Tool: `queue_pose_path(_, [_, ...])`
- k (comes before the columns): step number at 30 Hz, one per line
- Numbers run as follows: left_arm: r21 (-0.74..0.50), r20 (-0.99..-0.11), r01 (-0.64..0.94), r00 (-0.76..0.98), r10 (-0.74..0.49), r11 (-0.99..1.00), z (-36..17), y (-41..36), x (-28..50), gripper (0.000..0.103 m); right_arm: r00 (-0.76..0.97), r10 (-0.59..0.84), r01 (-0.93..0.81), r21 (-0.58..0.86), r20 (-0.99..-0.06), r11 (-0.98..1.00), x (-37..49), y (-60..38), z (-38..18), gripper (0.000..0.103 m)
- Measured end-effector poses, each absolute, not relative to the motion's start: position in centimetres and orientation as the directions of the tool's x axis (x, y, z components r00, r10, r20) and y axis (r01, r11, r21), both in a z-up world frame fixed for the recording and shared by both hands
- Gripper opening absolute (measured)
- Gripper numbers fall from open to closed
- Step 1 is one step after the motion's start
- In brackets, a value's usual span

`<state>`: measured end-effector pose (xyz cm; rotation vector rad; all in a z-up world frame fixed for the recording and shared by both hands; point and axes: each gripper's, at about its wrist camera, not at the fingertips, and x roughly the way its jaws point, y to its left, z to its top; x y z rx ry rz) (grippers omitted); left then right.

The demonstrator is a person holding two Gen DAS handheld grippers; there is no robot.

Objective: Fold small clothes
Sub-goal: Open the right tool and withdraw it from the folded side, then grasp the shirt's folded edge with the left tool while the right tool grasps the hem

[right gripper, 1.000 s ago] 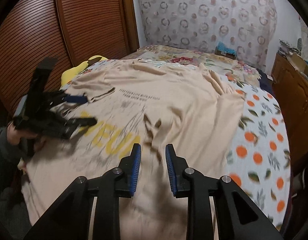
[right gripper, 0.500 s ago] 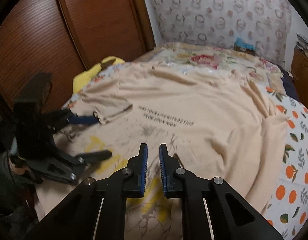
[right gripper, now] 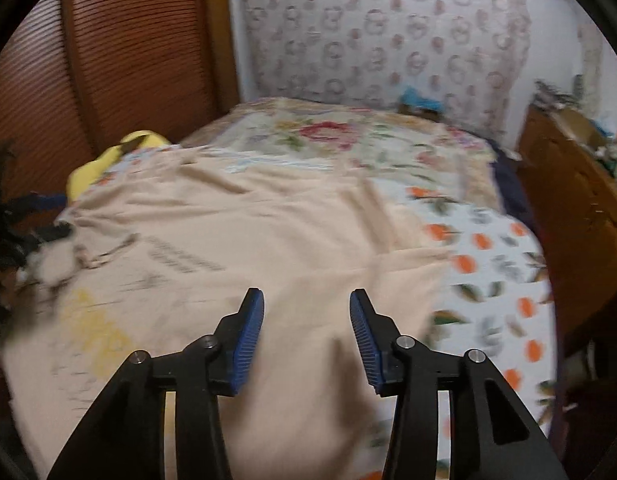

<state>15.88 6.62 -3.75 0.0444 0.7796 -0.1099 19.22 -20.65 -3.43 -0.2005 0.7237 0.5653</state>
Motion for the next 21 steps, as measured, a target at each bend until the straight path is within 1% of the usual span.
queue_pose_path(3, [0.0,-0.717,0.069,0.695,-0.048,0.998,-4.1,9.7,17.3,0.084,0.62,0.374,-0.506,0.012,-0.69,0.862,21.1,-21.9,-4.1,0.048])
queue_pose_path(6, [-0.002,-0.745,0.024,0.667,-0.017,1.0,-5.1,12.1,18.8,0.073,0.596,0.343,-0.469,0.031,-0.726,0.882,23.3,-23.0,-5.1,0.048])
queue_pose_path(8, [-0.054,-0.765,0.012,0.642,-0.049,0.998,-5.9,13.4,19.4,0.063,0.6,0.318,-0.456,0.014,-0.734,0.89,24.1,-22.9,-5.2,0.048])
queue_pose_path(10, [-0.118,-0.781,-0.004,0.618,-0.09,0.993,-6.7,14.5,20.2,0.062,0.592,0.324,-0.457,0.024,-0.738,0.889,24.5,-22.7,-5.1,0.048])
queue_pose_path(18, [-0.144,-0.799,0.05,0.583,-0.146,0.988,-7.0,12.9,22.5,0.062,0.582,0.326,-0.45,0.039,-0.745,0.892,26.2,-21.7,-5.5,0.048])
queue_pose_path(21, [-0.121,-0.805,0.06,0.579,-0.134,0.991,-7.0,12.1,23.5,0.062,0.579,0.337,-0.461,0.043,-0.742,0.886,26.8,-21.5,-5.8,0.048])
